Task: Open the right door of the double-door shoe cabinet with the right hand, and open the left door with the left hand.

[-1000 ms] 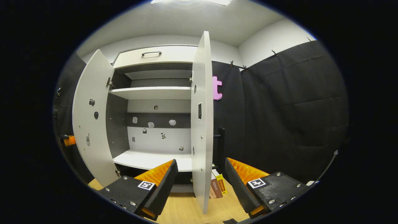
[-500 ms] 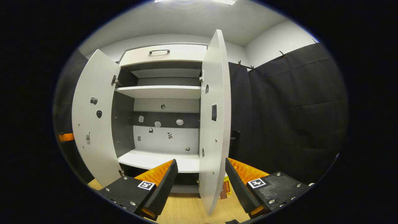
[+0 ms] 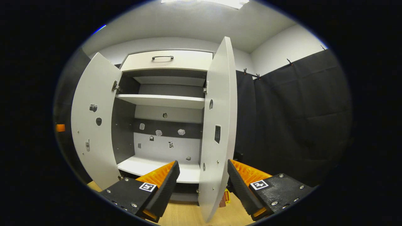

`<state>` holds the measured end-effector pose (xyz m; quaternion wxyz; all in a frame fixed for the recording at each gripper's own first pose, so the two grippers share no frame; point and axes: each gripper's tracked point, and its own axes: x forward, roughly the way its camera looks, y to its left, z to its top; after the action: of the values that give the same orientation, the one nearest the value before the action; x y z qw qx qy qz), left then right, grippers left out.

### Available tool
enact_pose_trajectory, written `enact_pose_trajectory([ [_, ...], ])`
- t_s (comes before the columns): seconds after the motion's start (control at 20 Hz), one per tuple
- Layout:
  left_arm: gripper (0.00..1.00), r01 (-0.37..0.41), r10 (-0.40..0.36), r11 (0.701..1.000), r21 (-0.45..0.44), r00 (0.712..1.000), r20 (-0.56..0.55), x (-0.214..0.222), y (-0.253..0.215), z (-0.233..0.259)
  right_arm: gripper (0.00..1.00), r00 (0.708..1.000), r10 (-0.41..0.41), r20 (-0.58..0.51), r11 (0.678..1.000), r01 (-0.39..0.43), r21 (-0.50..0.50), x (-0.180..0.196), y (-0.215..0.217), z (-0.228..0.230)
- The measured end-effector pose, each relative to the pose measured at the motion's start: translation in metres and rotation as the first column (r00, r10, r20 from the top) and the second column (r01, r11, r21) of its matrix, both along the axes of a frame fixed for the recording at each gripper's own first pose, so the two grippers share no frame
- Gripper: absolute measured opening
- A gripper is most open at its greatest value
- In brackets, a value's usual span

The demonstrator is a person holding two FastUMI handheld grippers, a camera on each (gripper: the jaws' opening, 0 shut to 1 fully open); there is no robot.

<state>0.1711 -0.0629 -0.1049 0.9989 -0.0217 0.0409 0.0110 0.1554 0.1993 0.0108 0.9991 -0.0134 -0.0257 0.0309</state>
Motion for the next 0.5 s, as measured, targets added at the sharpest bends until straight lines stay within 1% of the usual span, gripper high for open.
enact_pose_trajectory([
  [0.05, 0.38, -0.003, 0.003, 1.0, 0.008, 1.0, 0.009, 0.001, 0.002, 0.004, 0.93, 1.0, -0.001, 0.004, 1.0, 0.001, 0.0, 0.001, 0.0, 0.005],
  [0.1, 0.31, -0.014, 0.013, 1.0, 0.016, 1.0, 0.018, 0.0, 0.004, 0.008, 0.93, 1.0, -0.001, 0.008, 1.0, 0.001, -0.001, 0.002, -0.001, 0.009],
  [0.15, 0.31, -0.003, 0.002, 1.0, 0.019, 1.0, 0.025, -0.001, 0.001, 0.011, 0.93, 1.0, 0.001, 0.011, 1.0, -0.001, -0.001, 0.002, -0.001, 0.013],
  [0.3, 0.89, 0.006, -0.008, 0.999, 0.041, 0.999, 0.052, 0.0, -0.001, 0.024, 0.93, 1.0, 0.008, 0.022, 1.0, -0.008, 0.005, 0.0, -0.003, 0.027],
  [0.35, 0.86, -0.001, -0.001, 0.999, 0.042, 0.998, 0.061, 0.001, 0.001, 0.027, 0.93, 1.0, 0.008, 0.025, 1.0, -0.008, 0.006, -0.001, -0.004, 0.032],
  [0.4, 0.86, -0.002, -0.001, 0.999, 0.042, 0.998, 0.068, 0.001, 0.001, 0.031, 0.93, 0.999, 0.01, 0.03, 1.0, -0.011, 0.004, -0.003, -0.005, 0.038],
  [0.5, 0.97, -0.005, 0.002, 0.999, 0.05, 0.997, 0.078, 0.002, 0.001, 0.036, 0.93, 0.999, 0.011, 0.049, 1.0, -0.011, -0.004, -0.006, -0.006, 0.051],
])
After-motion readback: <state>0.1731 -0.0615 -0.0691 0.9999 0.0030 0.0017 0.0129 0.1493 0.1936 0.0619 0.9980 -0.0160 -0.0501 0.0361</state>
